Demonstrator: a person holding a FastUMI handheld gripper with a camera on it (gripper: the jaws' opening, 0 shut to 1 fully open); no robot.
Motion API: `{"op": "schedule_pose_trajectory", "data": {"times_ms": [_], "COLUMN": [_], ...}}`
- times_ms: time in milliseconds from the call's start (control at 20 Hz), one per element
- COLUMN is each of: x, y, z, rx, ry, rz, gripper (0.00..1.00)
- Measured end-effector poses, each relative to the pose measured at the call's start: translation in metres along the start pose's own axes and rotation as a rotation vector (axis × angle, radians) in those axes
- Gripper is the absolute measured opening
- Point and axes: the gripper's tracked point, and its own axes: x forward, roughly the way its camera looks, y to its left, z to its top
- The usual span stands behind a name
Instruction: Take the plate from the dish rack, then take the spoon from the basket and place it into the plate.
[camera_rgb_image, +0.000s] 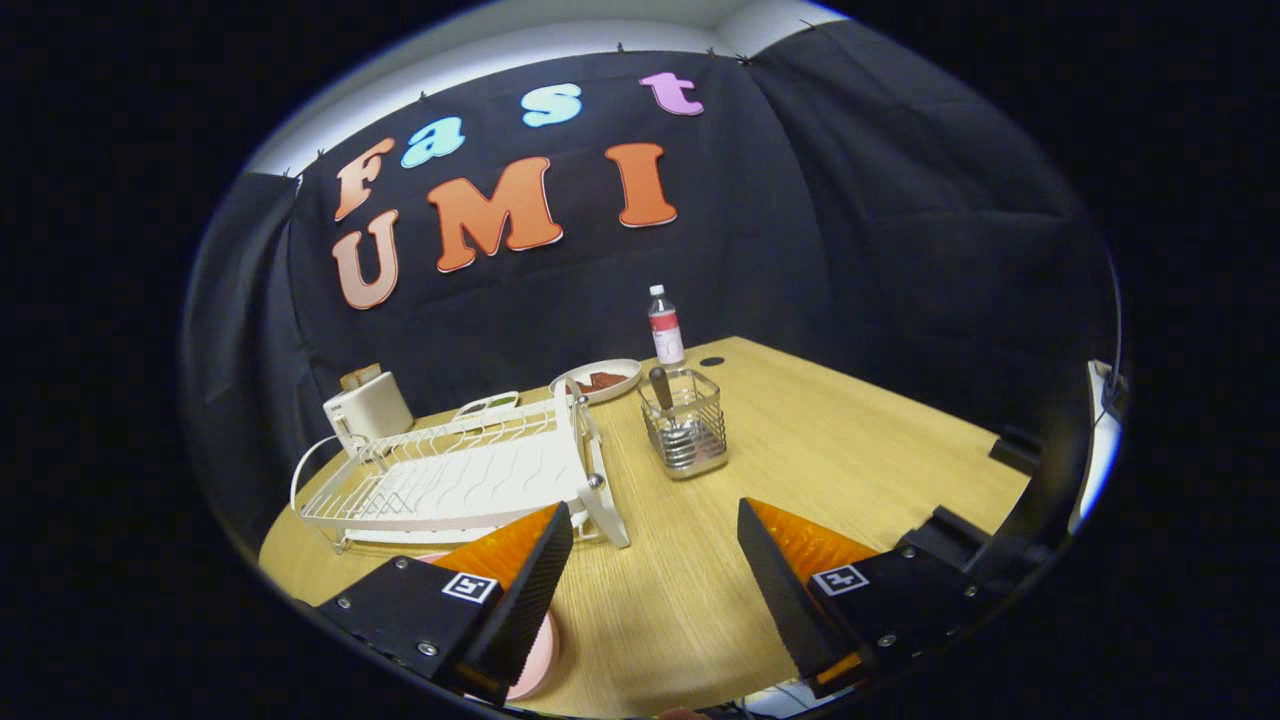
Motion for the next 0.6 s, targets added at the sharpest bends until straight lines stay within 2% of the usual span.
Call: {"op": "schedule_pose_trajectory", "data": {"times_ms": [150, 300, 500, 600], "x": [0.021, 0.048, 0.096, 0.115], "y": [-0.006, -0.002, -0.013, -0.01], "z": [0.028, 0.05, 0.056, 0.053], "rx": [-0.092, -0.133, -0.181, -0.163], "ry": [-0.09, -0.167, -0.189, -0.177], "rz": [-0.046, -0.06, -0.134, -0.14], "gripper": [0.98, 0.99, 0.99, 0.99]}}
